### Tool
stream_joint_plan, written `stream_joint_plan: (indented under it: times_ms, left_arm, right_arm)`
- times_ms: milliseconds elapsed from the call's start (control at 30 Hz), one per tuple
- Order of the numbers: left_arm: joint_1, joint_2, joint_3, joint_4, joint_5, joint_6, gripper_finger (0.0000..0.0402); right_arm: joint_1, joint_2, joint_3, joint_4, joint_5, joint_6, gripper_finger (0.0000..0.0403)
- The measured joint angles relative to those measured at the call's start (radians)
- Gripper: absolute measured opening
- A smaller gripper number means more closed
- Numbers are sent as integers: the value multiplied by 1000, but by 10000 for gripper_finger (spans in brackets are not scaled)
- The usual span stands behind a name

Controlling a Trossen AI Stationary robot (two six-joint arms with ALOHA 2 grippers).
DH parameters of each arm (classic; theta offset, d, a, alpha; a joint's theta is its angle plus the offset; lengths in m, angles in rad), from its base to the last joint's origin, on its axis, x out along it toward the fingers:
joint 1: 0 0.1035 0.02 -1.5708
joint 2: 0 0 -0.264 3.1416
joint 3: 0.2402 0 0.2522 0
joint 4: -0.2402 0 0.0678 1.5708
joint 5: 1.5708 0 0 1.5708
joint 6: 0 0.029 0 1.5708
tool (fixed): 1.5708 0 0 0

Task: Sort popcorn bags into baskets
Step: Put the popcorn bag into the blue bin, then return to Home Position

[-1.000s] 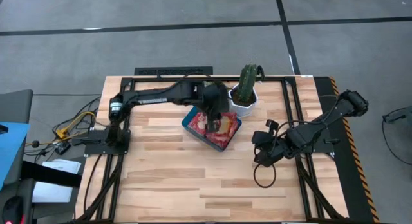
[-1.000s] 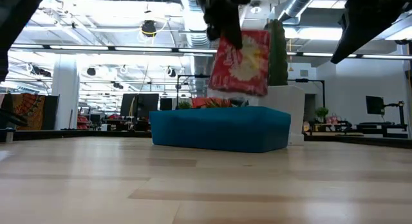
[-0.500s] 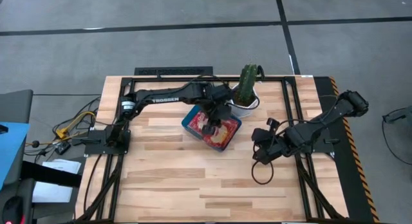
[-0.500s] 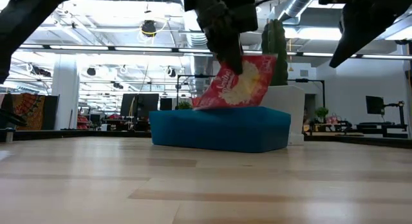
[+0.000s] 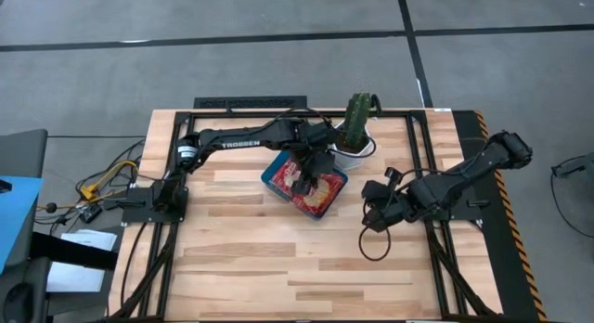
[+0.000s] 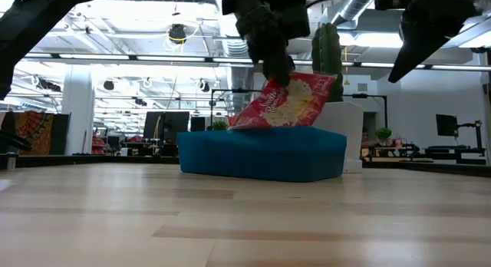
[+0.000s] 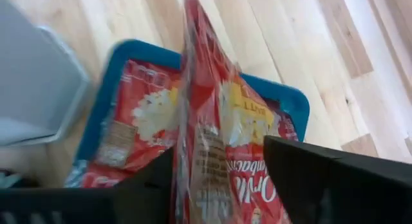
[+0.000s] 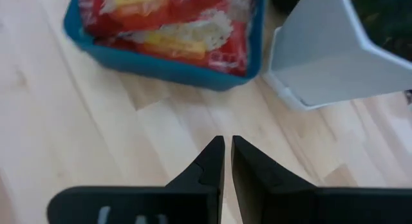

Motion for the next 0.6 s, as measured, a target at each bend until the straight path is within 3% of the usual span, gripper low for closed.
stream_joint_plan:
  times_ms: [133, 267, 433, 600]
  left_arm:
    - [15, 0, 124, -42, -26, -115, 225]
    - [46, -3, 330, -144, -42, -214, 245]
    - [79, -189, 242, -31, -26, -357, 247]
    - [88, -372, 246, -145, -28, -230, 247]
  right_arm:
    - [-23, -39, 0, -6, 16, -41, 52]
    - [-39, -135, 0, -15, 16, -130, 52]
    - [-44, -310, 31, 28, 16, -254, 52]
    - [-44, -464, 94, 23, 11, -355, 52]
